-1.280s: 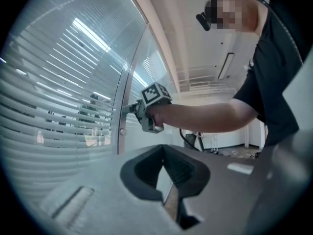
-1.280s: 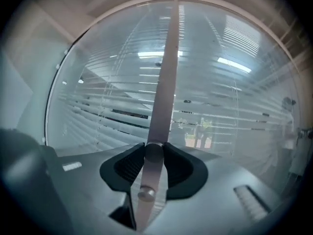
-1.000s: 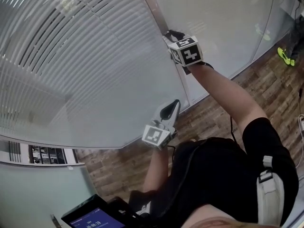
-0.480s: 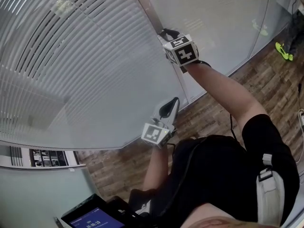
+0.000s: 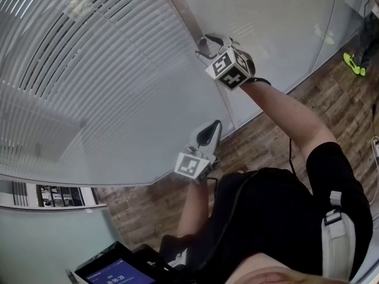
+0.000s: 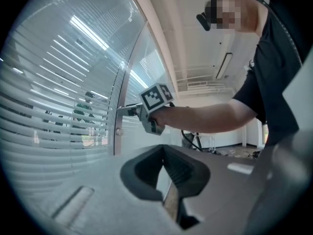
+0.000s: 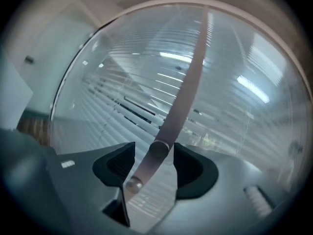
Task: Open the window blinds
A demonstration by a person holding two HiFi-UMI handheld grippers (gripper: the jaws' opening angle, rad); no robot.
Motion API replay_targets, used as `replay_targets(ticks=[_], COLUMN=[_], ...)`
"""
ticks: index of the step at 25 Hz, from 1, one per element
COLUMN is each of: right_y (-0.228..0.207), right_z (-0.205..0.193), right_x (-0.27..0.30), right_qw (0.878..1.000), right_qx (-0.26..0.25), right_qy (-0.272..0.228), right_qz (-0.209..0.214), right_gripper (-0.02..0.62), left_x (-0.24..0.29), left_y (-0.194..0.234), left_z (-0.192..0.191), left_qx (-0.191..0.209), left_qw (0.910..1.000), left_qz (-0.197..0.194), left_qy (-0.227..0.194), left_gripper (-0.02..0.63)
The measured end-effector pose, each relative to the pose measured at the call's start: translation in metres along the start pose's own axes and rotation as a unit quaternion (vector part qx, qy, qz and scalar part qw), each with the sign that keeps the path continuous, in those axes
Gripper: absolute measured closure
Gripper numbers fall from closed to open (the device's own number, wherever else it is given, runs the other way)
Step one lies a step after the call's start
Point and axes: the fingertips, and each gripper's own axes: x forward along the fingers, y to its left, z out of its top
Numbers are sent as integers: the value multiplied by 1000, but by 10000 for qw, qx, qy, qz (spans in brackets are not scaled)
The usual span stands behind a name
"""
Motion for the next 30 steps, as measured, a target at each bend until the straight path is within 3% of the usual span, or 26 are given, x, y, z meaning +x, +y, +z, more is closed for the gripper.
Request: replay_targets(ticks=[2, 4, 8, 9, 11, 16, 17, 20, 23, 27, 30], right_y=[3, 3, 5, 7, 10, 9, 9, 10, 10, 10, 8], right_z=[1, 1, -12, -16, -19, -10, -10, -12, -11, -11, -9], right_x=[-5, -5, 3, 5, 9, 10, 9, 8, 8, 9, 8], right_qw=[9921, 9714, 8971, 8809, 8609, 8379, 8355, 8363, 8471, 8834, 9237], right_qx=[-1249, -2367, -4393, -4702, -5049, -5419, -5457, -5444, -5278, -4654, -3802], right_qy=[3, 110, 462, 524, 622, 641, 628, 619, 599, 525, 438], right_qz=[-77, -115, -143, -124, -44, -118, -137, -184, -187, -167, -165], right_gripper=[342, 342, 353, 377, 385, 424, 457, 465, 465, 466, 466], left_x=[-2, -3, -6, -7, -9, -9, -7, -4, -3, -3, -2], left_y=[0, 2, 3, 3, 6, 12, 11, 8, 9, 10, 9], left_z=[-2, -3, -8, -9, -10, -5, -4, -3, -2, -1, -2], left_qx=[-5, -31, -73, -71, -72, -98, -70, -22, -41, -31, -24], left_qw=[10000, 10000, 9998, 9998, 9998, 9997, 9997, 9998, 9998, 9998, 9998], left_qz=[12, 54, 159, 180, 207, 245, 243, 201, 203, 197, 214], left_qy=[19, 40, 43, 38, 29, 0, -20, -45, -35, -32, -28], left_gripper=[603, 603, 603, 603, 603, 603, 603, 603, 603, 603, 603])
